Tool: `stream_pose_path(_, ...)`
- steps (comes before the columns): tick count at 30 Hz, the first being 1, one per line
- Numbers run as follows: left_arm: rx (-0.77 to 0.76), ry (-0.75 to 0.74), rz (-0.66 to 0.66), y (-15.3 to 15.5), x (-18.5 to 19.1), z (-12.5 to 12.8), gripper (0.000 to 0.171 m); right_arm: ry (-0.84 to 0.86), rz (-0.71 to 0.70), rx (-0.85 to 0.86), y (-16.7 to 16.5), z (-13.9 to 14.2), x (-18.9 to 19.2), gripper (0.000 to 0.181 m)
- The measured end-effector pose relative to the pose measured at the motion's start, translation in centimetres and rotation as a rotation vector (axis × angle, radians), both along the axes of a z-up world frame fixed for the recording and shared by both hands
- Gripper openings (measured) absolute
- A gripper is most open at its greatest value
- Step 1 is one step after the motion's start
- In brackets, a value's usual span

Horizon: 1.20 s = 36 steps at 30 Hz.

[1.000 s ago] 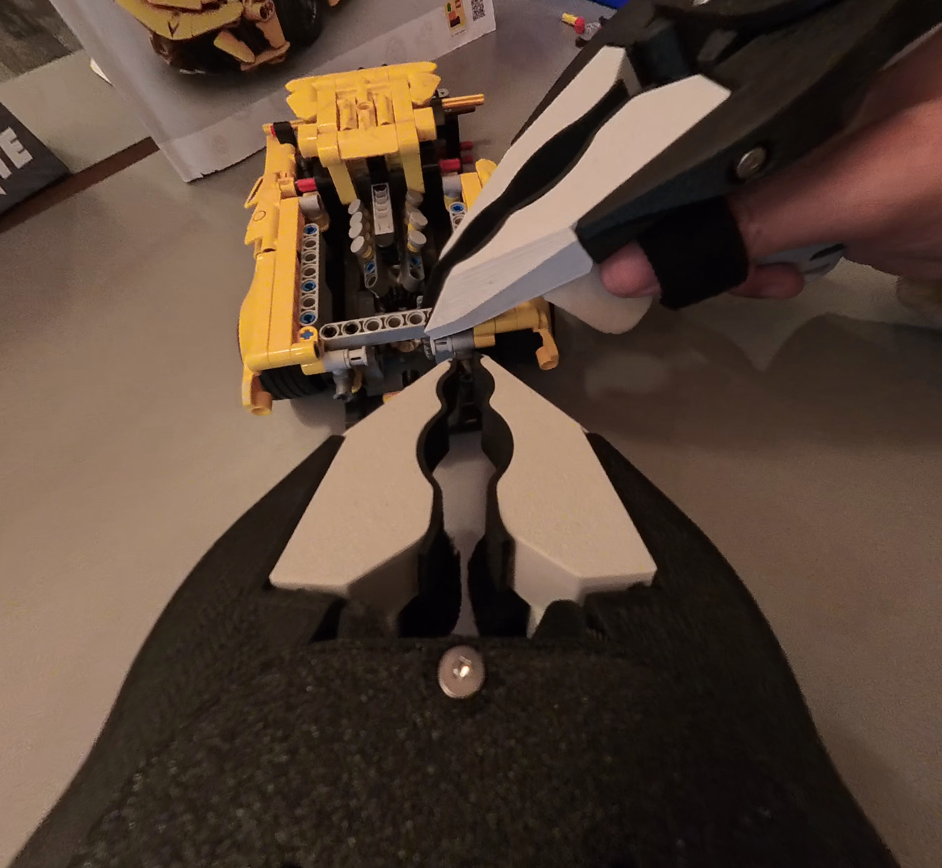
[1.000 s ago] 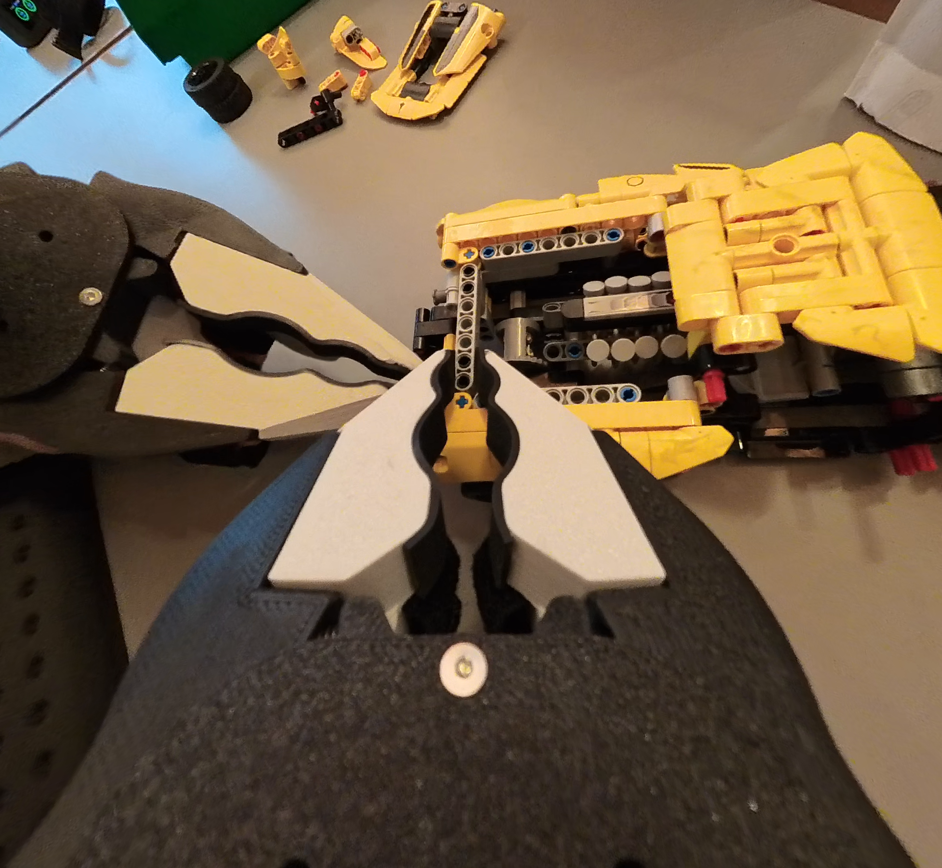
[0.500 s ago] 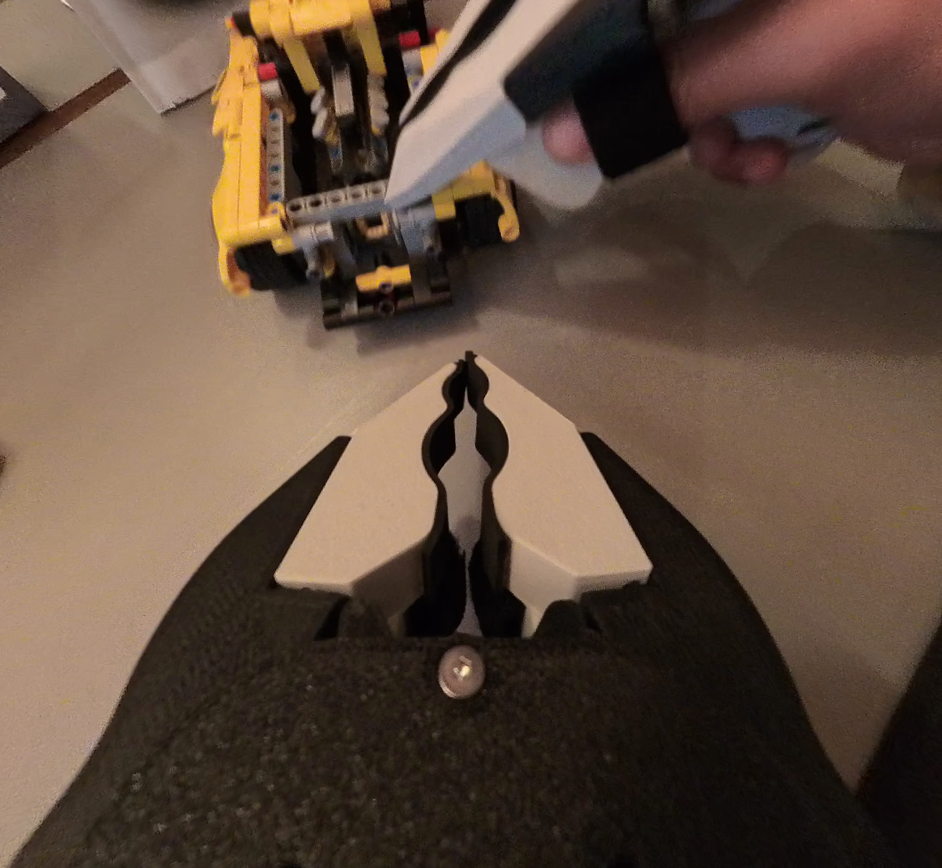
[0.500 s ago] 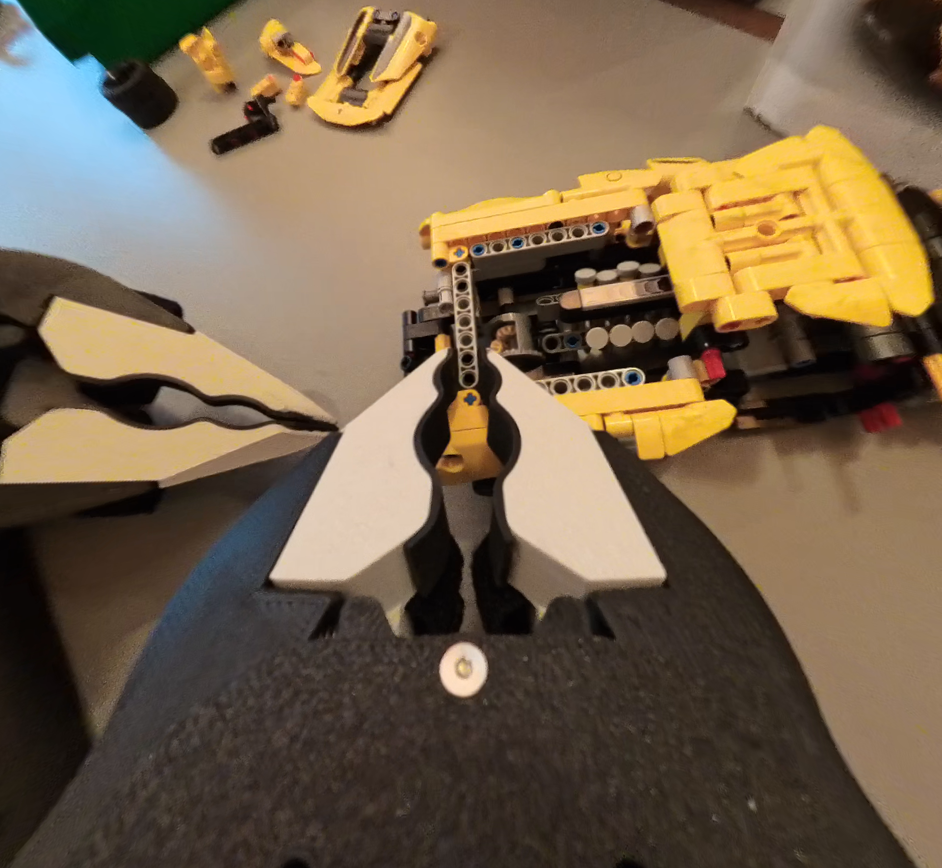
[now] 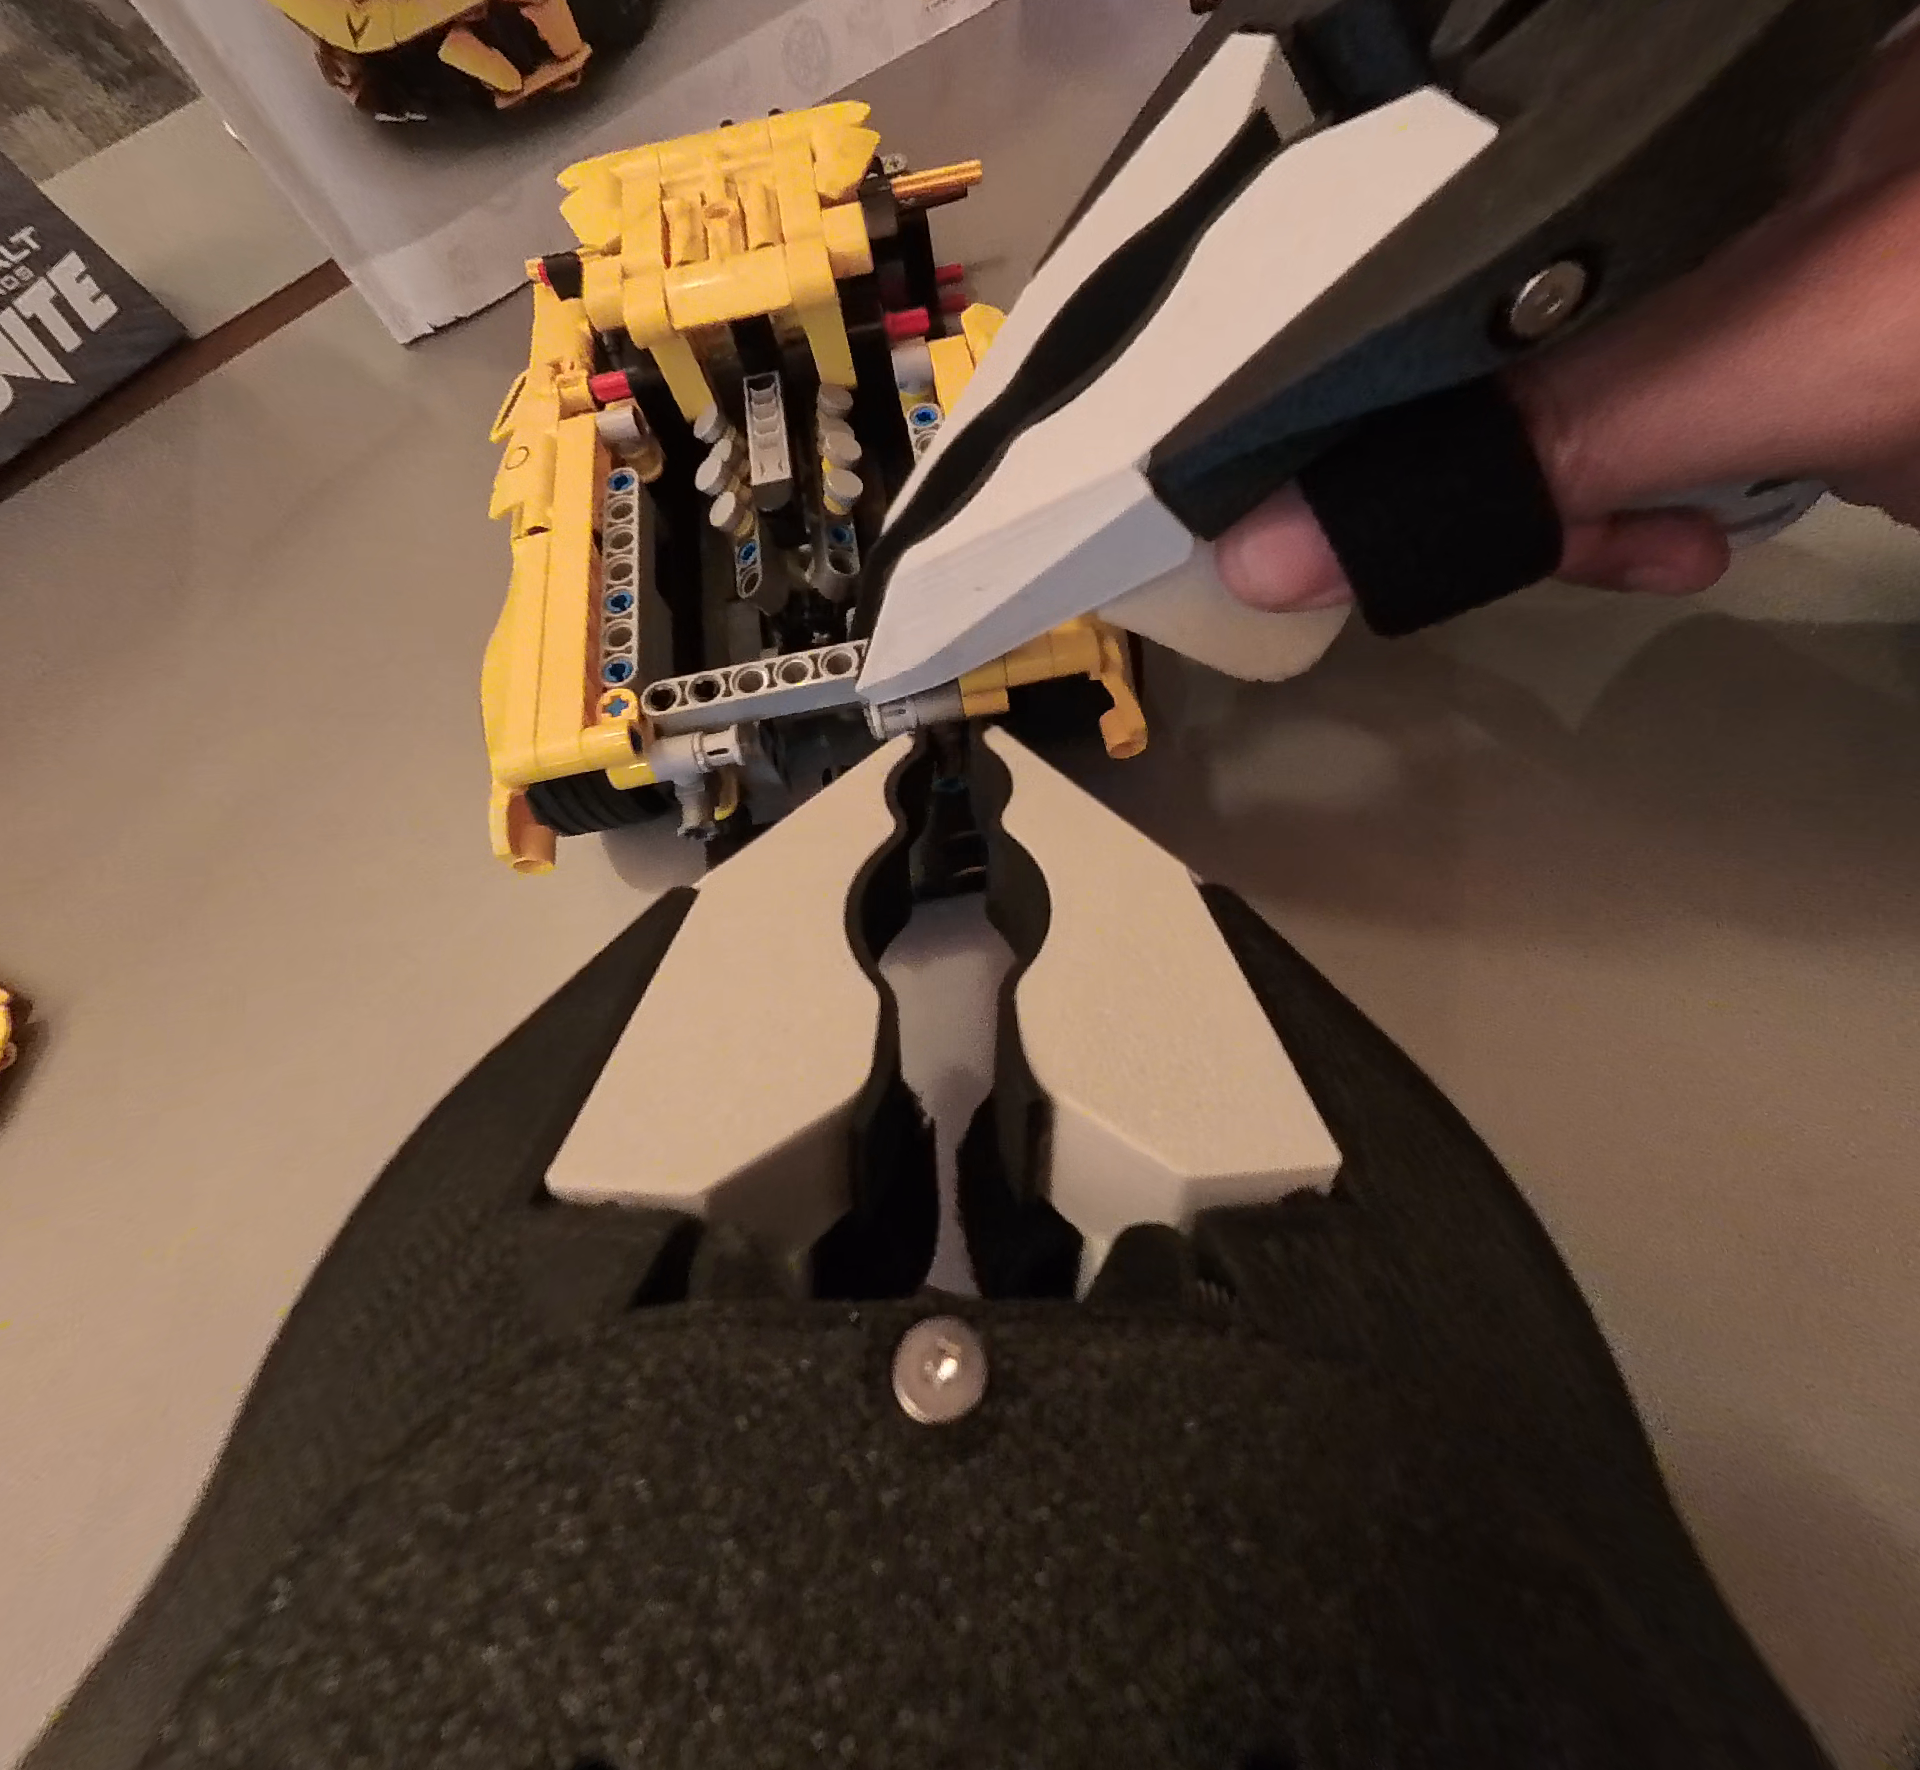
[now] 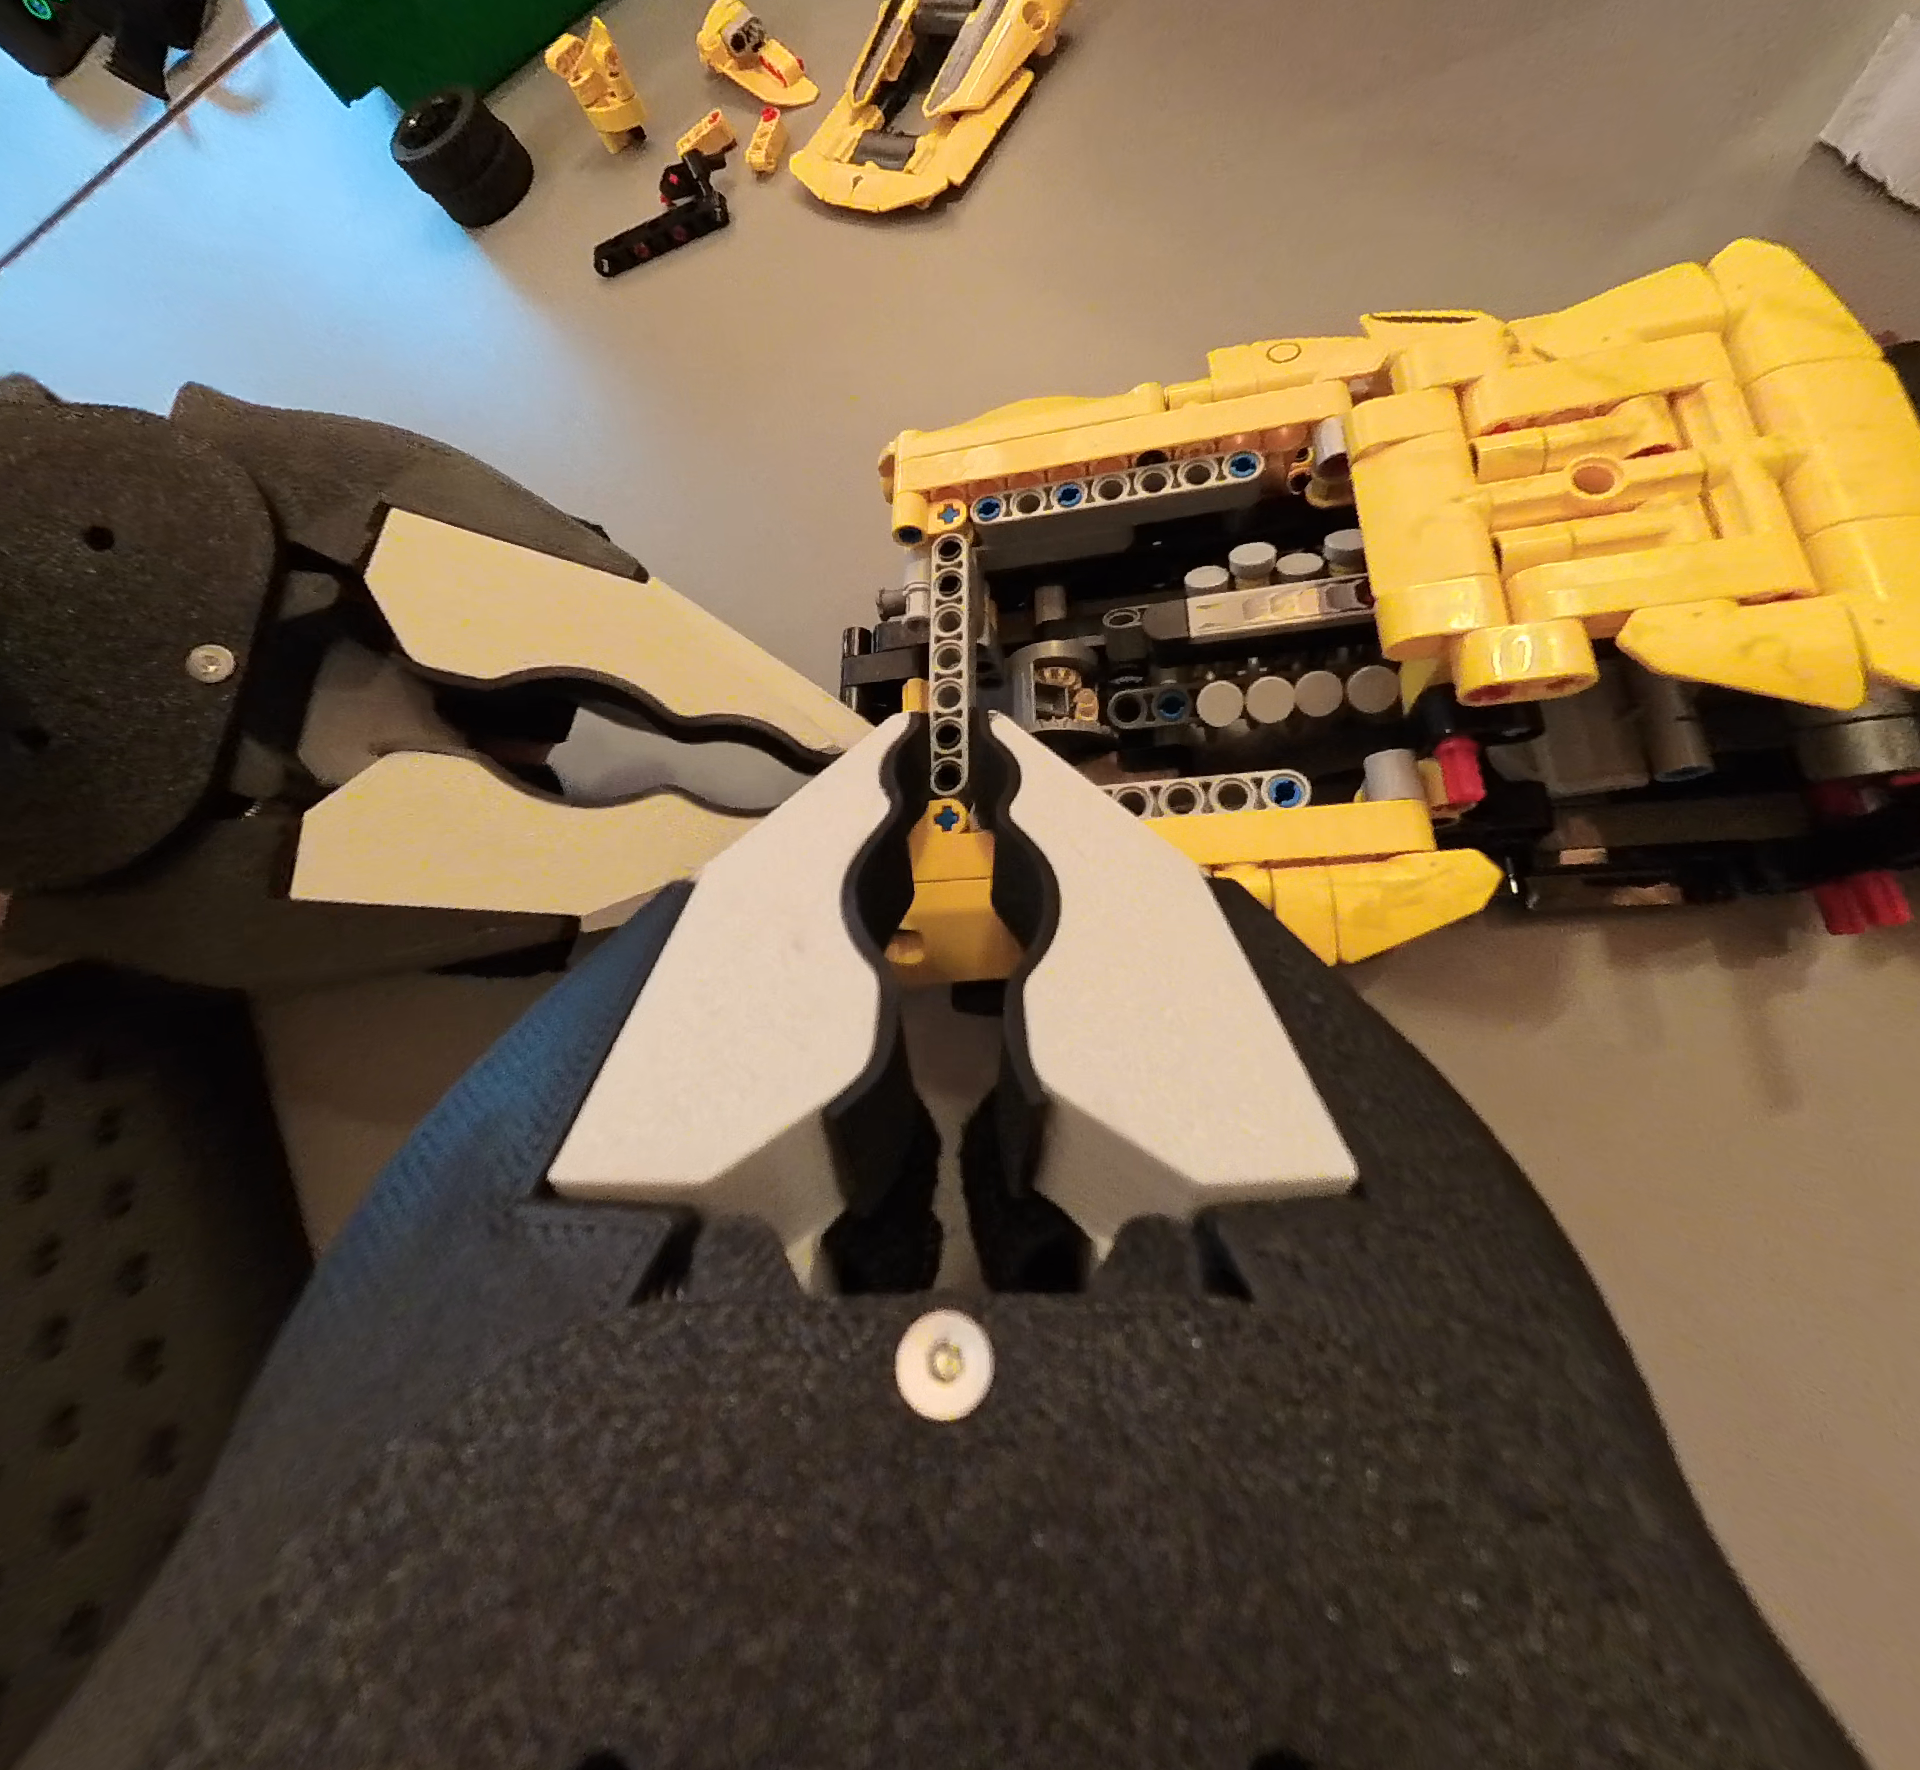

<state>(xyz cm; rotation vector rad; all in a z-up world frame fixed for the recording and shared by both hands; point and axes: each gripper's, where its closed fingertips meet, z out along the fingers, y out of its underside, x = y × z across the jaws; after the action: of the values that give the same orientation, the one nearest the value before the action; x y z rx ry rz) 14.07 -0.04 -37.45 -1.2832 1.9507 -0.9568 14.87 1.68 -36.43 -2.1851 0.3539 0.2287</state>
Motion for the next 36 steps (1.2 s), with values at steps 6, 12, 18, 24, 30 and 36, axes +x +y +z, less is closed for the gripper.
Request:
stream_pose_path(6,0.065,-0.011,0.0,0.3,-0.7,0.1,0.004,-0.011,0.035,-0.004,0.1,0.0,-0.6,0.007)
stream_pose_path(12,0.052,-0.012,0.004,0.5,-1.2,0.0,0.004,-0.016,0.054,-0.008,0.3,-0.1,-1.1,0.007)
stream_pose_path(18,0.098,-0.049,-0.038,0.3,-1.0,0.0,0.005,0.009,0.057,0.003,0.2,0.0,-1.0,0.007)
stream_pose_path(24,-0.005,-0.052,-0.15,0.2,-2.0,0.8,0.008,0.116,0.114,0.21,-0.6,3.2,-1.4,0.019)
stream_pose_path(30,-0.192,-0.147,-0.148,3.2,-2.0,4.8,0.021,0.032,-0.052,0.284,-2.6,4.9,2.3,0.019)
stream_pose_path(36,-0.166,-0.128,-0.023,7.8,-0.7,3.7,0.032,0.088,-0.096,0.275,-2.5,4.4,2.7,0.015)
